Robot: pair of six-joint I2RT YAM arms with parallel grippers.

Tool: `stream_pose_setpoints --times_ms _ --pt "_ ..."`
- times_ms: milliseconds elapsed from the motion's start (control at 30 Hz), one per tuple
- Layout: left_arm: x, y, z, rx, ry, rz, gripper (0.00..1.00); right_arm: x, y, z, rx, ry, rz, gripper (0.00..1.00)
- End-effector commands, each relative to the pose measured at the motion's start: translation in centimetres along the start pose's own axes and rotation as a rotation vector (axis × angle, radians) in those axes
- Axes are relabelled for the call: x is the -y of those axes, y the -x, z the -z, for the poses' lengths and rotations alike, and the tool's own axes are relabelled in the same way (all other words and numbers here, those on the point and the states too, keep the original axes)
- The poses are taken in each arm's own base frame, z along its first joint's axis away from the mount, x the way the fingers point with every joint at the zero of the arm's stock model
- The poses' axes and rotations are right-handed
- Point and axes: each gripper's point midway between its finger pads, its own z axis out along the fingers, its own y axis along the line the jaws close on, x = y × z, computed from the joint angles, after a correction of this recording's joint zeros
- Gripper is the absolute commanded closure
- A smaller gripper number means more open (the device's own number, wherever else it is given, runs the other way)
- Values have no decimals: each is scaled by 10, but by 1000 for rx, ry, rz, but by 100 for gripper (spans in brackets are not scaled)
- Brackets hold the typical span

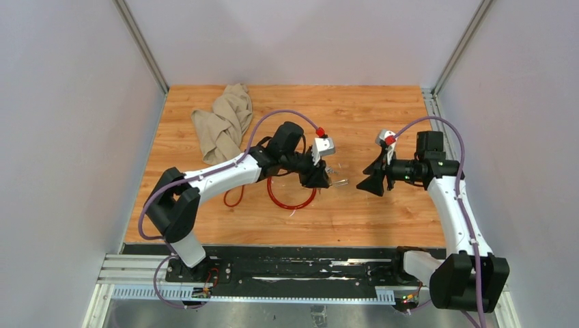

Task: Lock with the key
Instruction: Pick up the lock from the center of the board, then lock the lock.

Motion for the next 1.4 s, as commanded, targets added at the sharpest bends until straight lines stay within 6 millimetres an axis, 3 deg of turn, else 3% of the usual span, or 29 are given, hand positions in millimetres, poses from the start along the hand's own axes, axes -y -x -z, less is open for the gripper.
stream_pose_setpoints --times_ms 0,133,333,467,767,933,1100,1367 --pt "24 37 18 89 -75 -42 100 -19 11 -6 55 111 121 38" --pt "14 43 25 99 -5 -66 100 -11 18 -15 26 81 -18 44" --pt "-37 51 47 60 318 -162 100 1 38 -21 44 42 -345 36" --pt "-53 57 63 68 442 -211 100 8 51 -32 55 49 -490 30" --pt "-60 52 66 44 535 -262 100 1 70 -71 29 132 -694 33" --pt "-60 50 64 30 563 -284 100 8 79 -83 31 172 -776 34" --pt "-59 52 66 24 581 -303 99 17 71 -97 -10 188 -860 38" --pt "-55 49 60 10 570 -317 100 14 79 -106 -27 224 -852 46"
